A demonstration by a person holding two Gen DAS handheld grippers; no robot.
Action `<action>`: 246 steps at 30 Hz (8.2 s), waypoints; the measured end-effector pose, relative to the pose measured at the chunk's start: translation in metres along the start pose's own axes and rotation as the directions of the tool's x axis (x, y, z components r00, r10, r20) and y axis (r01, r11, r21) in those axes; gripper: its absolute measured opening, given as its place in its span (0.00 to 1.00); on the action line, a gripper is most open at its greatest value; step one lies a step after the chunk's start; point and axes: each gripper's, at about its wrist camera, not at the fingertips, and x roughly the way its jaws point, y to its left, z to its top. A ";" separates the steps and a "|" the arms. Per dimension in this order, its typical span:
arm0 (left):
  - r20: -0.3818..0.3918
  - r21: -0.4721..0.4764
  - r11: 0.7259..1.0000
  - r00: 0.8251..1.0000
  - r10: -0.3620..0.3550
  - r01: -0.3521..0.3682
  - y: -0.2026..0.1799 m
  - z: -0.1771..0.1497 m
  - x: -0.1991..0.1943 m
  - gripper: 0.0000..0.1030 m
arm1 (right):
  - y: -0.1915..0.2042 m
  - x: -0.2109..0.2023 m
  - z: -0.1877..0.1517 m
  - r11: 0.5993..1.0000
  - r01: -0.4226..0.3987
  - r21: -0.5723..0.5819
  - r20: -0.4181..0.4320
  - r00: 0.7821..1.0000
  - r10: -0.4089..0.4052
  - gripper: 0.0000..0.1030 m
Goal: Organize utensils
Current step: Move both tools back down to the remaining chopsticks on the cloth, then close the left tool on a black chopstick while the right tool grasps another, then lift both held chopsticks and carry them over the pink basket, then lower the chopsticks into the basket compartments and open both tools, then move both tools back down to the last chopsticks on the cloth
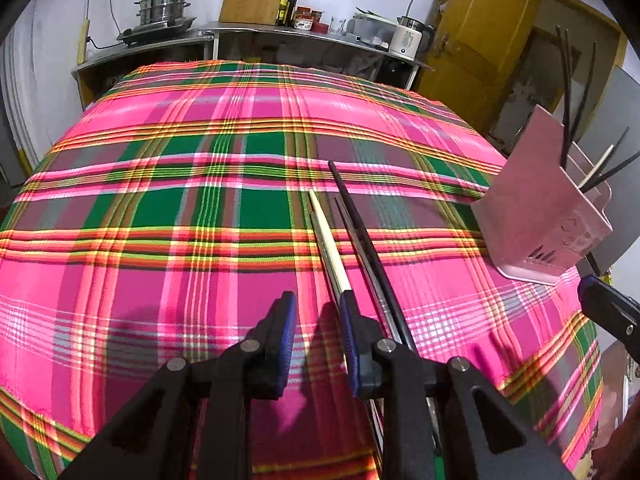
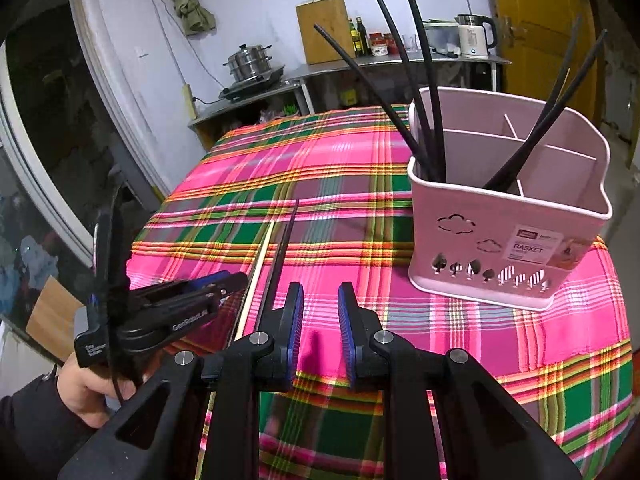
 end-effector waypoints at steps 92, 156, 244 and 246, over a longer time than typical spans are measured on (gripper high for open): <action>0.196 0.034 0.997 0.978 -0.071 0.066 0.023 0.047 -0.136 0.06 | 0.056 -0.008 0.066 0.993 -0.045 -0.111 0.088 0.995 0.054 0.05; 0.115 0.225 0.937 0.947 -0.299 0.268 -0.167 0.125 -0.079 0.06 | -0.085 -0.094 0.093 0.982 0.122 0.142 0.280 0.947 -0.159 0.05; 0.098 0.059 0.997 0.994 -0.046 0.040 -0.026 -0.017 -0.106 0.26 | -0.007 -0.065 -0.004 1.000 -0.025 0.003 0.076 0.997 0.025 0.21; 0.083 0.040 0.999 0.996 -0.039 0.036 -0.020 -0.014 -0.094 0.26 | -0.003 -0.053 -0.003 0.999 -0.032 -0.005 0.048 0.998 0.033 0.21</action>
